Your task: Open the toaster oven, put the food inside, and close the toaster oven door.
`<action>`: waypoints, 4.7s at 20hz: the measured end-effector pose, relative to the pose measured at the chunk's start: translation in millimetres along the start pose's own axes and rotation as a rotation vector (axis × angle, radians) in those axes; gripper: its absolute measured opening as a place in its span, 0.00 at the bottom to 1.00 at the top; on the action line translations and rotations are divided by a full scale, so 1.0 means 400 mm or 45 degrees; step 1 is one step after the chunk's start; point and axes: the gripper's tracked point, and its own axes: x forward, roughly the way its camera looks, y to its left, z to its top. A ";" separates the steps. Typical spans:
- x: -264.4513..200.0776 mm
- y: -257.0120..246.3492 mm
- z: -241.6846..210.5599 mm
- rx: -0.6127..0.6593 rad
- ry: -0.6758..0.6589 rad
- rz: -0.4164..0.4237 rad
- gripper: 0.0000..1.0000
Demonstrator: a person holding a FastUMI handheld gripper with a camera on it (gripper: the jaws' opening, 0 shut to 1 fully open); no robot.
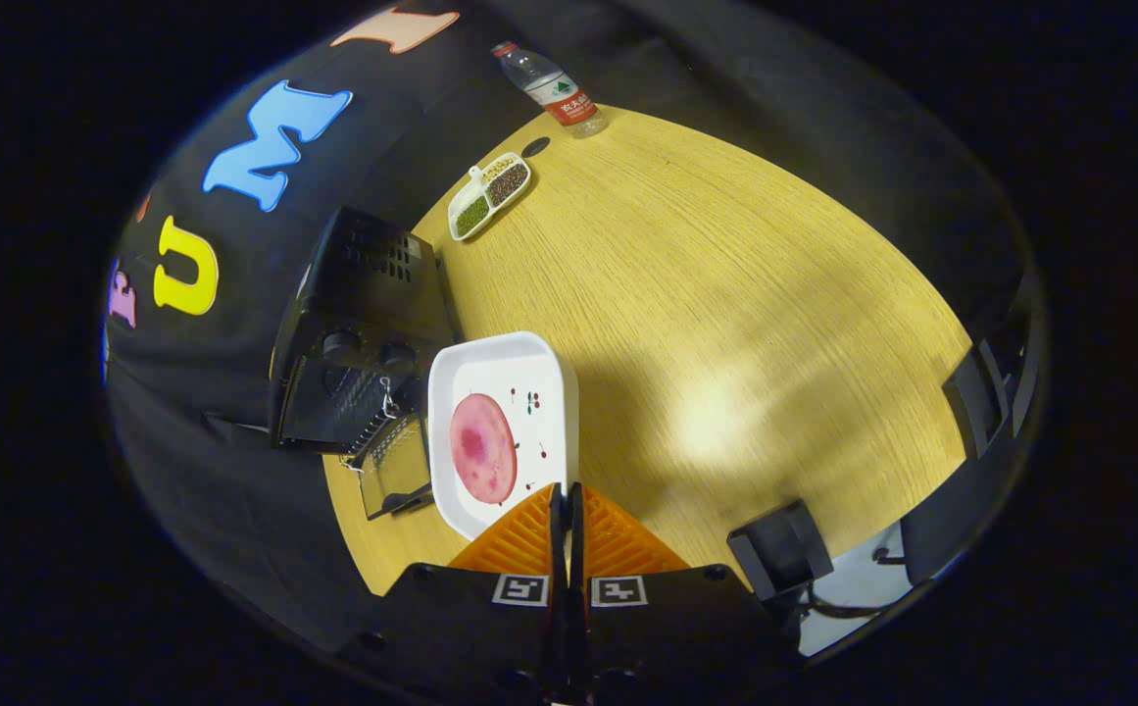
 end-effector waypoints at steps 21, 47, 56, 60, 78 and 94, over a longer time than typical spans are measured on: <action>0.073 0.363 -0.252 0.118 0.045 0.253 0.02; 0.449 0.627 -0.042 0.470 -0.076 0.316 0.02; 0.533 0.682 0.005 0.510 -0.289 0.363 0.03; 0.550 0.714 0.004 0.543 -0.309 0.378 0.07; 0.470 0.816 -0.163 0.452 -0.209 0.491 0.65; 0.326 0.756 -0.335 -0.620 -0.388 0.262 0.98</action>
